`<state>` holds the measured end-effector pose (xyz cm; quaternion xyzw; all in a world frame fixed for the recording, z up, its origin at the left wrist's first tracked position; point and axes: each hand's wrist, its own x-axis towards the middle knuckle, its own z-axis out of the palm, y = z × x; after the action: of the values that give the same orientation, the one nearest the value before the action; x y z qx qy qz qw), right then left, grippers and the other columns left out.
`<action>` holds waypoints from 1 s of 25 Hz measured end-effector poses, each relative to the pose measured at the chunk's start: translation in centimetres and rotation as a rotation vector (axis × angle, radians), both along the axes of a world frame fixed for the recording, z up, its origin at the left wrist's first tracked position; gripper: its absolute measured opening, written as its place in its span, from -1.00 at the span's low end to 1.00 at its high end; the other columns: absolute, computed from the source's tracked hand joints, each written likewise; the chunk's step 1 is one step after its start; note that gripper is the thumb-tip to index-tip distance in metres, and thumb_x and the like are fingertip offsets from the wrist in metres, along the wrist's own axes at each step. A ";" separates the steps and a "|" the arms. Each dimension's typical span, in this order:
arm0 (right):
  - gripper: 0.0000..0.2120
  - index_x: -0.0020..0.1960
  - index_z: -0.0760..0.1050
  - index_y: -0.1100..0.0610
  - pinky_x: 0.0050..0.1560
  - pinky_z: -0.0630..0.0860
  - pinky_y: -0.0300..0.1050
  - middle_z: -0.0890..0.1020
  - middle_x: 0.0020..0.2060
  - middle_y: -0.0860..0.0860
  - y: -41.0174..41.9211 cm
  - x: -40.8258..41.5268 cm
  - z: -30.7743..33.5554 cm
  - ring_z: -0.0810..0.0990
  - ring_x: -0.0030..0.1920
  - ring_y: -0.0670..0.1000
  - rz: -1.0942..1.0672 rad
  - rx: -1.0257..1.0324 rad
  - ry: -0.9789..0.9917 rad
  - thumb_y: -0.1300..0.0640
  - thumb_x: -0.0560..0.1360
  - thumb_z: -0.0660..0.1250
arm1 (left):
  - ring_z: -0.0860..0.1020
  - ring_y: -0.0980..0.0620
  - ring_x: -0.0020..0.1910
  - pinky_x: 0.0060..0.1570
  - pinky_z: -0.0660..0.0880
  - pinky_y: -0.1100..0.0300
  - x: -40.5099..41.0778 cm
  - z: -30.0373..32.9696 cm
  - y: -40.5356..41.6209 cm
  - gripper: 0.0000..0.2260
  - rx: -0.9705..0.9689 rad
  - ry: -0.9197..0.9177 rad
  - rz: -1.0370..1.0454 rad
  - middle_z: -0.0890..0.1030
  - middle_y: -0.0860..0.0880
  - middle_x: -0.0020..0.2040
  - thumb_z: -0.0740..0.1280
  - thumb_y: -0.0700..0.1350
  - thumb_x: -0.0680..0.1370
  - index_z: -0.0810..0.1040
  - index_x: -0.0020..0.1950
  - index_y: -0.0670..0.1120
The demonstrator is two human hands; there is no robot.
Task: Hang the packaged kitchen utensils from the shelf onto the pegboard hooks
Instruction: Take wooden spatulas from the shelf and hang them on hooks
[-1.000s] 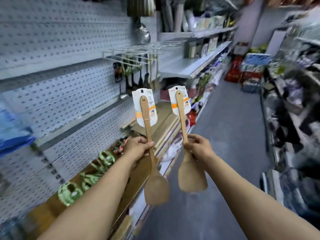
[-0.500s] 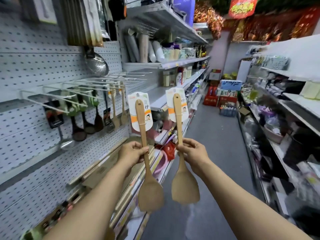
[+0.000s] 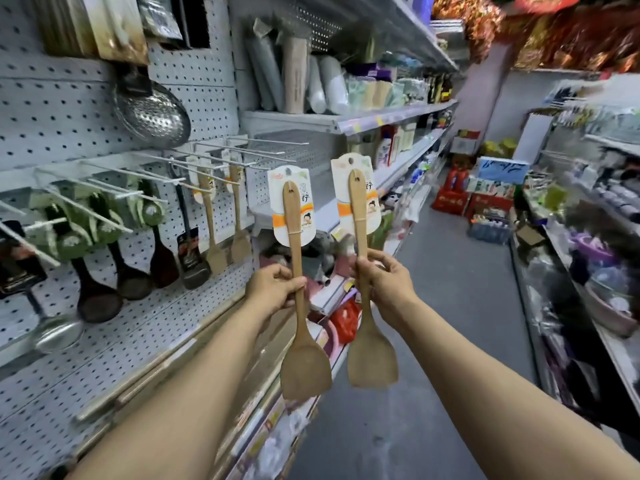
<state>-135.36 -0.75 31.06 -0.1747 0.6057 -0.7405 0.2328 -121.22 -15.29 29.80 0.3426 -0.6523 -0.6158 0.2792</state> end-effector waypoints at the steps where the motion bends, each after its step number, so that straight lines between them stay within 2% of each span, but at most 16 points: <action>1: -0.80 0.15 0.56 0.20 -0.25 0.63 -0.15 0.68 -0.20 0.11 -1.3 -1.4 0.0 0.67 -0.30 -0.03 0.027 -0.016 -0.002 0.35 0.55 0.36 | 0.64 -0.10 -0.17 -0.39 0.58 0.24 -0.9 -0.2 -0.9 -0.81 -0.005 -0.003 0.012 0.66 -0.23 -0.10 0.46 -0.25 0.48 0.45 -0.19 -0.11; 4: -0.76 0.20 0.54 0.21 -0.12 0.61 -0.02 0.70 -0.16 0.15 -6.2 -6.2 -0.9 0.68 -0.23 0.04 0.113 -0.038 -0.007 0.38 0.55 0.33 | 0.65 -0.04 -0.21 -0.30 0.59 0.16 -3.9 -1.3 -3.6 -0.79 -0.015 -0.028 0.098 0.66 -0.12 -0.21 0.48 -0.23 0.46 0.46 -0.22 -0.08; 8: -0.82 0.18 0.52 0.22 -0.32 0.60 -0.17 0.67 -0.22 0.17 -13.2 -12.1 -1.7 0.65 -0.30 0.04 0.274 -0.102 -0.064 0.25 0.58 0.34 | 0.64 0.07 -0.33 -0.29 0.58 0.14 -8.0 -2.5 -7.0 -0.77 -0.009 -0.064 0.253 0.66 -0.06 -0.27 0.48 -0.22 0.46 0.45 -0.25 -0.07; 10: -0.85 0.14 0.54 0.22 -0.37 0.58 -0.21 0.67 -0.26 0.14 -15.7 -14.3 -1.6 0.64 -0.33 0.00 0.353 -0.101 -0.074 0.21 0.59 0.34 | 0.67 0.03 -0.28 -0.23 0.61 0.09 -9.8 -2.8 -8.1 -0.77 0.005 -0.093 0.329 0.68 -0.11 -0.24 0.48 -0.24 0.46 0.44 -0.26 -0.08; 12: -0.89 0.04 0.58 0.23 -0.38 0.57 -0.20 0.66 -0.30 0.12 -18.0 -17.1 -1.7 0.63 -0.38 -0.03 0.431 -0.068 -0.093 0.18 0.59 0.35 | 0.68 -0.06 -0.14 -0.16 0.61 0.05 -12.2 -3.1 -8.9 -0.77 0.021 -0.139 0.416 0.69 -0.19 -0.11 0.48 -0.24 0.46 0.45 -0.25 -0.09; 15: -0.87 -0.08 0.61 0.20 -0.37 0.53 -0.15 0.61 -0.38 0.10 -20.8 -21.0 -2.2 0.55 -0.45 0.02 0.540 0.013 -0.090 0.13 0.55 0.40 | 0.65 -0.08 -0.10 -0.21 0.60 0.12 -15.3 -3.0 -9.6 -0.79 0.042 -0.158 0.515 0.68 -0.21 -0.06 0.48 -0.24 0.46 0.46 -0.22 -0.12; 18: -0.87 -0.11 0.59 0.20 -0.41 0.49 -0.20 0.56 -0.43 0.09 -23.2 -23.1 -3.0 0.51 -0.50 -0.01 0.619 0.045 -0.091 0.14 0.55 0.41 | 0.63 -0.02 -0.17 -0.25 0.58 0.19 -17.2 -3.1 -9.8 -0.81 0.058 -0.170 0.563 0.66 -0.14 -0.15 0.47 -0.25 0.47 0.46 -0.21 -0.13; 21: -0.85 -0.08 0.61 0.20 -0.28 0.54 -0.07 0.59 -0.34 0.17 -25.4 -24.2 -4.3 0.55 -0.38 0.09 0.689 0.064 -0.147 0.10 0.54 0.43 | 0.64 -0.01 -0.17 -0.23 0.58 0.19 -18.3 -3.9 -10.5 -0.81 0.081 -0.199 0.592 0.66 -0.13 -0.18 0.46 -0.25 0.47 0.46 -0.21 -0.13; 25: -0.87 -0.06 0.64 0.18 -0.08 0.52 0.08 0.60 -0.22 0.21 -28.2 -24.7 -6.2 0.54 -0.17 0.16 0.748 0.059 -0.176 0.10 0.54 0.43 | 0.66 -0.12 -0.07 -0.17 0.59 0.14 -18.8 -6.3 -12.6 -0.80 0.096 -0.203 0.584 0.68 -0.24 -0.07 0.47 -0.27 0.46 0.47 -0.23 -0.13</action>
<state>-160.07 -28.94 24.86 -0.3125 0.4990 -0.5988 0.5430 -140.04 -27.87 23.53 0.5880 -0.5212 -0.5022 0.3611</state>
